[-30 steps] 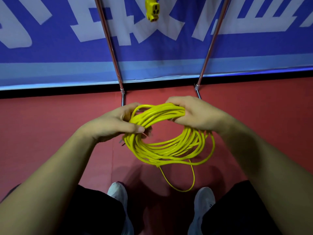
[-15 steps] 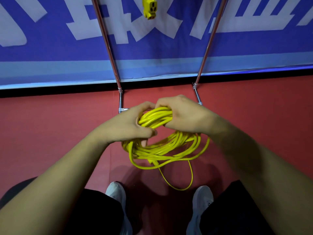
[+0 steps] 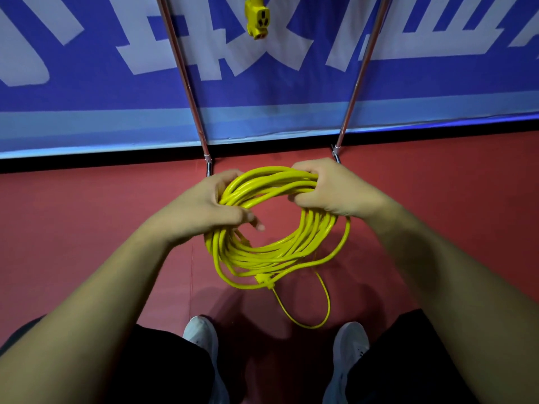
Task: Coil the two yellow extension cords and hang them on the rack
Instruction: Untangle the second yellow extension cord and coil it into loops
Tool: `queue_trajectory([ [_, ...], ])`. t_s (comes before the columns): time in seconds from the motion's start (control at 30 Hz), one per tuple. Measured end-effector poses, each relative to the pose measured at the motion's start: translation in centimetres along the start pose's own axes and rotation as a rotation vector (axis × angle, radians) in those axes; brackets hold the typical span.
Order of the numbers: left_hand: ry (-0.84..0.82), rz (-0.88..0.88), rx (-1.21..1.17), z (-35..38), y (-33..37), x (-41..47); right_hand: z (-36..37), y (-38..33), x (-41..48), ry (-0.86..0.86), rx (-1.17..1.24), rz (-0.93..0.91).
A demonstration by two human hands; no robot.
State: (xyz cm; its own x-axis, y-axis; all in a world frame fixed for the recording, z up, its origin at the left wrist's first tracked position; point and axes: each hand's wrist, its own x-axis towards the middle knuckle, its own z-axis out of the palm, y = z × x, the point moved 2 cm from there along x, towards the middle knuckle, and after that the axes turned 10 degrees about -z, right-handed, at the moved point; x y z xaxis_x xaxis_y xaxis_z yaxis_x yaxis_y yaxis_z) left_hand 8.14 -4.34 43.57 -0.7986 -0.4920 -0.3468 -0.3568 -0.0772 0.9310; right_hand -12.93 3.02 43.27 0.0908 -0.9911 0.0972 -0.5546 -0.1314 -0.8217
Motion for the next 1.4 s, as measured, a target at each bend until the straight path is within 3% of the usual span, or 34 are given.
queue_trajectory([
  [0.17, 0.004, 0.051, 0.314, -0.2, 0.1, -0.5, -0.3, -0.5, 0.0, -0.045, -0.085, -0.043],
  [0.3, -0.185, -0.018, -0.076, 1.2, -0.3, -0.5, 0.1, -0.7, 0.3, -0.047, -0.072, -0.074],
  [0.57, -0.088, 0.105, -0.508, 2.0, 0.1, 0.3, 0.4, 1.3, 0.8, 0.059, 0.133, -0.042],
  [0.8, -0.023, 0.188, -0.665, -1.3, 0.8, -0.4, -0.1, 5.3, 0.0, 0.060, 0.257, 0.104],
  [0.97, 0.050, 0.251, -0.672, -3.2, 1.1, -0.9, 0.2, 5.8, -0.4, -0.024, 0.065, 0.148],
  [1.1, 0.178, 0.252, -0.685, -4.1, 1.0, -1.0, -0.4, 6.6, -0.2, 0.101, 0.090, 0.089],
  [1.27, 0.230, 0.228, -0.731, -4.4, 0.7, -0.6, 0.4, 7.9, 0.6, 0.309, 0.043, 0.153],
  [1.4, 0.336, 0.275, -0.861, -4.9, 0.4, 0.0, 1.8, 9.5, 0.7, 0.278, 0.045, 0.240],
])
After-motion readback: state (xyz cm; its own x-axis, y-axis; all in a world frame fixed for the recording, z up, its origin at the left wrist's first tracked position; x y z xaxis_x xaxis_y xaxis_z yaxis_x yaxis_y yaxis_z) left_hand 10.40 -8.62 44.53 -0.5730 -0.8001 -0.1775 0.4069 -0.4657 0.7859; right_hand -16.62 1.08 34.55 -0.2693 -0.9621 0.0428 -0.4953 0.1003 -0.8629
